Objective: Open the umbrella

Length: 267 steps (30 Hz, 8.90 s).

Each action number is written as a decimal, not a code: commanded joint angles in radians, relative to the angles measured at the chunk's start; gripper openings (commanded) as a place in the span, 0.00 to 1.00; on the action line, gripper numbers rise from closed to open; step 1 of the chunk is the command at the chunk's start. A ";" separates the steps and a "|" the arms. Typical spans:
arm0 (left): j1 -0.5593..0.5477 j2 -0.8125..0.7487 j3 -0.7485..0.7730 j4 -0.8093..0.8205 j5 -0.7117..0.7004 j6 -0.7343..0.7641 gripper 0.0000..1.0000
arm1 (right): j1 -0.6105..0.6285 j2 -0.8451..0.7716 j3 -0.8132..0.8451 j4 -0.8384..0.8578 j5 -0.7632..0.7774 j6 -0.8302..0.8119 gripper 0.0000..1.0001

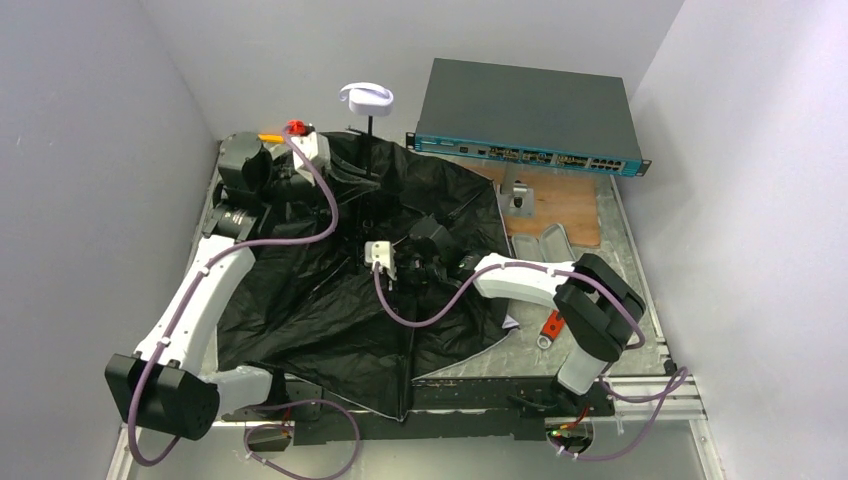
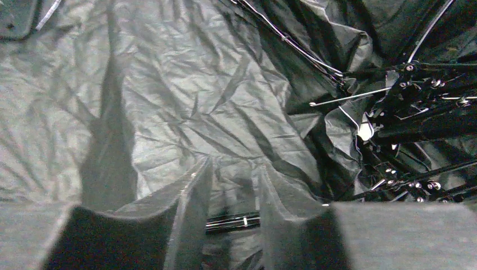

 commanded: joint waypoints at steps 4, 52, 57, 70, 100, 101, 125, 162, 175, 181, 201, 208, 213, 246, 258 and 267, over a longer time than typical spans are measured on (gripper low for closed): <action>0.052 0.021 0.143 0.089 -0.011 0.037 0.00 | 0.003 -0.019 -0.015 -0.144 -0.004 -0.130 0.54; 0.343 -0.040 -0.270 0.156 -0.220 -0.505 0.40 | -0.110 0.014 0.367 0.380 0.170 0.482 0.00; 0.343 0.078 -0.277 0.105 -0.279 -0.441 0.34 | -0.108 0.001 0.383 0.365 0.168 0.517 0.00; 0.398 0.144 -0.147 0.026 -0.393 -0.114 0.38 | -0.107 0.016 0.391 0.336 0.158 0.493 0.00; 0.502 0.256 -0.171 -0.027 -0.576 0.098 0.42 | -0.115 0.023 0.424 0.355 0.131 0.525 0.00; 0.510 0.230 -0.170 0.002 -0.490 0.125 0.46 | -0.115 0.027 0.427 0.357 0.132 0.522 0.00; 0.105 0.002 -0.335 0.255 -0.243 0.289 0.52 | -0.117 0.086 0.542 0.347 0.199 0.594 0.00; 0.261 0.310 -0.311 0.028 -0.695 0.489 0.30 | -0.144 -0.032 0.637 0.447 0.201 0.762 0.00; 0.120 -0.106 -0.392 0.221 -0.433 0.381 0.40 | -0.125 -0.021 0.522 0.452 0.152 0.764 0.00; 0.084 -0.127 -0.384 0.231 -0.453 0.365 0.40 | -0.119 -0.017 0.510 0.447 0.145 0.755 0.00; 0.024 -0.062 -0.402 0.143 -0.750 0.489 0.25 | -0.091 -0.072 0.524 0.429 0.189 0.737 0.00; 0.152 0.039 -0.405 0.012 -0.753 0.561 0.36 | -0.090 -0.128 0.546 0.396 0.171 0.791 0.00; 0.229 0.046 -0.334 -0.014 -0.721 0.584 0.25 | -0.089 -0.169 0.505 0.394 0.156 0.801 0.00; 0.347 -0.191 0.142 -0.345 -0.303 1.255 0.00 | -0.284 -0.498 0.090 -0.030 0.172 0.634 0.73; 0.348 -0.199 0.217 -0.614 -0.237 1.634 0.00 | -0.427 -0.504 0.413 -0.420 0.096 0.629 0.87; 0.347 -0.262 0.066 -0.671 -0.286 1.846 0.00 | -0.378 -0.249 0.842 -0.786 -0.267 0.772 0.78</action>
